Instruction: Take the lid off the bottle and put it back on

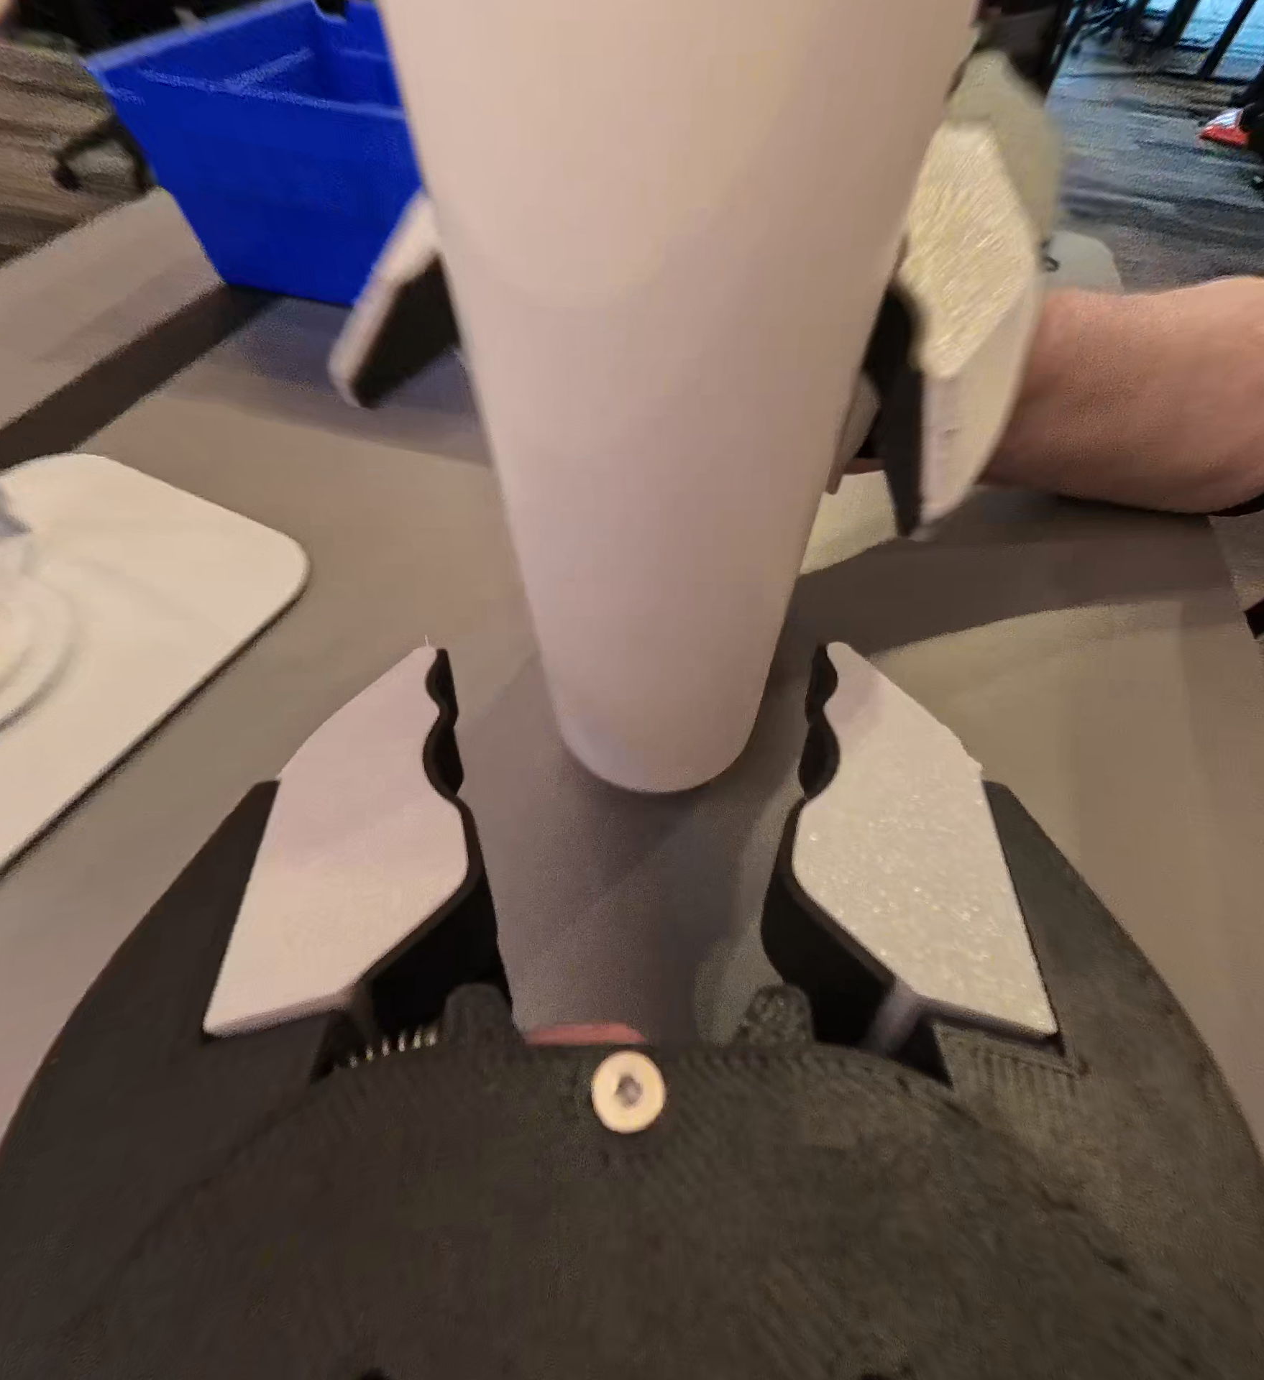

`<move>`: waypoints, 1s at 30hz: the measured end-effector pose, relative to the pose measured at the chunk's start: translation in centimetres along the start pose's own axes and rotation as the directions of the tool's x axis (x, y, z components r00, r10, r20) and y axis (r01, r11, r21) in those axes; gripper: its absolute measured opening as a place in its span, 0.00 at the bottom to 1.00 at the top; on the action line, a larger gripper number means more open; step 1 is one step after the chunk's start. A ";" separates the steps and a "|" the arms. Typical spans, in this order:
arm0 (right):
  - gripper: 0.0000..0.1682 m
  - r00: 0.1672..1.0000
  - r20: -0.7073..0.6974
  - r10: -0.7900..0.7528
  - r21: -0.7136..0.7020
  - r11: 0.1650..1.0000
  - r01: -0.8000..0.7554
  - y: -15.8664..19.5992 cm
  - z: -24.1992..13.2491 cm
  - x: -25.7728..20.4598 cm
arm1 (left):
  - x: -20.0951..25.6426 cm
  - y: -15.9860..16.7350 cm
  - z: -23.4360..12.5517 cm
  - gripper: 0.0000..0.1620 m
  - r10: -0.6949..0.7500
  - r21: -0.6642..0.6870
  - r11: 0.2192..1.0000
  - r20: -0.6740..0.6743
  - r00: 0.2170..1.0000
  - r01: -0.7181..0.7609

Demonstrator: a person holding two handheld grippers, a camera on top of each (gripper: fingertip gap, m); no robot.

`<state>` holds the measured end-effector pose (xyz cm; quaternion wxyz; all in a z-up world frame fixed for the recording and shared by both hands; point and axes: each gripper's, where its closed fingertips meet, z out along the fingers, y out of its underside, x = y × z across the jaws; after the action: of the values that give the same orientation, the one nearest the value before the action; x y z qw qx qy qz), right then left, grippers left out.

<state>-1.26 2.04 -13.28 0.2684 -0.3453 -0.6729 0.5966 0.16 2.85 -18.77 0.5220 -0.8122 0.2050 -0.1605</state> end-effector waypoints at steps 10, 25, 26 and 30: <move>0.61 0.997 0.038 -0.062 -0.001 0.998 0.062 1.1 0.5 -0.7 | -16.3 -2.8 -19.9 0.54 0.309 -0.342 0.928 0.489 0.815 -0.146; 0.63 0.997 0.070 -0.030 0.024 0.999 0.029 1.8 -0.1 0.0 | -35.8 14.6 -26.2 0.68 0.391 -0.949 0.291 0.235 0.890 0.122; 0.63 0.997 0.071 -0.030 0.021 0.999 0.028 1.9 -0.1 0.0 | -36.3 15.2 -26.3 0.68 0.383 -0.959 0.257 0.218 0.897 0.123; 0.63 0.997 0.073 -0.025 0.012 1.000 0.024 2.2 0.0 0.1 | -37.0 17.2 -26.4 0.61 0.312 -0.984 0.147 0.144 0.939 0.103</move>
<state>-1.00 2.24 -15.45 0.2528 -0.3137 -0.6831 0.6092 -47.21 -5.71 -25.56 -0.0971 -0.9513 0.2301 0.1808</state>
